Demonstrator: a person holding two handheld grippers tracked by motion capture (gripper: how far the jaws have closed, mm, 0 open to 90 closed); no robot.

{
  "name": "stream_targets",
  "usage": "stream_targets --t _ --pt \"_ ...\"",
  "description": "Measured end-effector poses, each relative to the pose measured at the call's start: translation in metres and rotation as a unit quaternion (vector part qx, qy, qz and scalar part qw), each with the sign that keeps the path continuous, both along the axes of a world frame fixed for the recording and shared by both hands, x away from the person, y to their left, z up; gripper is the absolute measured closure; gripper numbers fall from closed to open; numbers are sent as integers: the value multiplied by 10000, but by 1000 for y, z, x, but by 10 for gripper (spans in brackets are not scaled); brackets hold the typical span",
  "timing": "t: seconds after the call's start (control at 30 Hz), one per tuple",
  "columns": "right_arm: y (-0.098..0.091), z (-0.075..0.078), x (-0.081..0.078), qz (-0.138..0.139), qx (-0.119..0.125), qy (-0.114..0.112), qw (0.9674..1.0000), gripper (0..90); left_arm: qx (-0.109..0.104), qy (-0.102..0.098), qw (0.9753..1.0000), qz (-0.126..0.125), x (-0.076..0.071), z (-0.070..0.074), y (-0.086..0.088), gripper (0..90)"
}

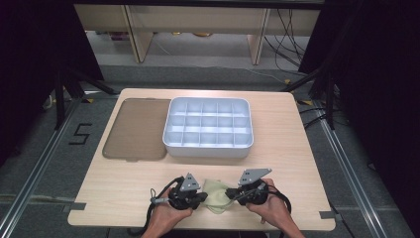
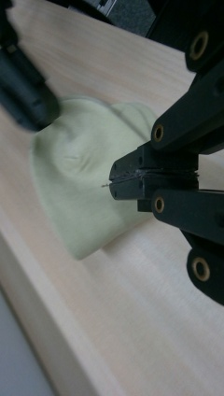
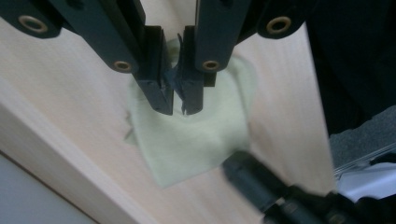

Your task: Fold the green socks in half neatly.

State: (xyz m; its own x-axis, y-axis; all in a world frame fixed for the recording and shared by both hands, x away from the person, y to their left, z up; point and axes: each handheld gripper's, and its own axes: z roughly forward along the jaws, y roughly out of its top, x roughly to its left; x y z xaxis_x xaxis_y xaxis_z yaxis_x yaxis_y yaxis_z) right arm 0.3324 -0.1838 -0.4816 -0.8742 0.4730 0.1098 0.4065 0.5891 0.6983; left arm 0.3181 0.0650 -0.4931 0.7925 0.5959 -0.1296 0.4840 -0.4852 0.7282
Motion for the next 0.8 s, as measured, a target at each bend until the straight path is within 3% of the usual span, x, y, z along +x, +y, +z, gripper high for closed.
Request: stream_targets --t 0.07,0.1,0.17,0.4,0.53,0.6,0.67,0.8 --pt "2 0 -8 58 -49 45 10000 839 46 -164 9998 -47 8 5 0 885" --pt "2 -1 -9 117 -83 -15 9999 839 -21 -191 9998 79 13 7 -1 886" --pt "3 -2 -14 129 -164 -2 9998 838 -159 -173 9996 171 24 8 -6 886" --pt "-1 -8 -16 84 -295 38 9995 840 -2 -126 9998 154 47 1 -19 886" --pt "-1 -14 -15 70 -389 81 9992 840 25 10 9996 264 51 -10 -20 888" --pt "-1 -18 -15 45 -390 117 9992 841 103 -12 9997 224 53 -13 -19 888" --pt "-1 -19 -14 55 -516 184 9985 841 97 -2 9996 263 53 -13 -19 888" --pt "-3 -13 -13 36 -403 122 9991 837 53 -60 9996 253 51 -8 -18 885"
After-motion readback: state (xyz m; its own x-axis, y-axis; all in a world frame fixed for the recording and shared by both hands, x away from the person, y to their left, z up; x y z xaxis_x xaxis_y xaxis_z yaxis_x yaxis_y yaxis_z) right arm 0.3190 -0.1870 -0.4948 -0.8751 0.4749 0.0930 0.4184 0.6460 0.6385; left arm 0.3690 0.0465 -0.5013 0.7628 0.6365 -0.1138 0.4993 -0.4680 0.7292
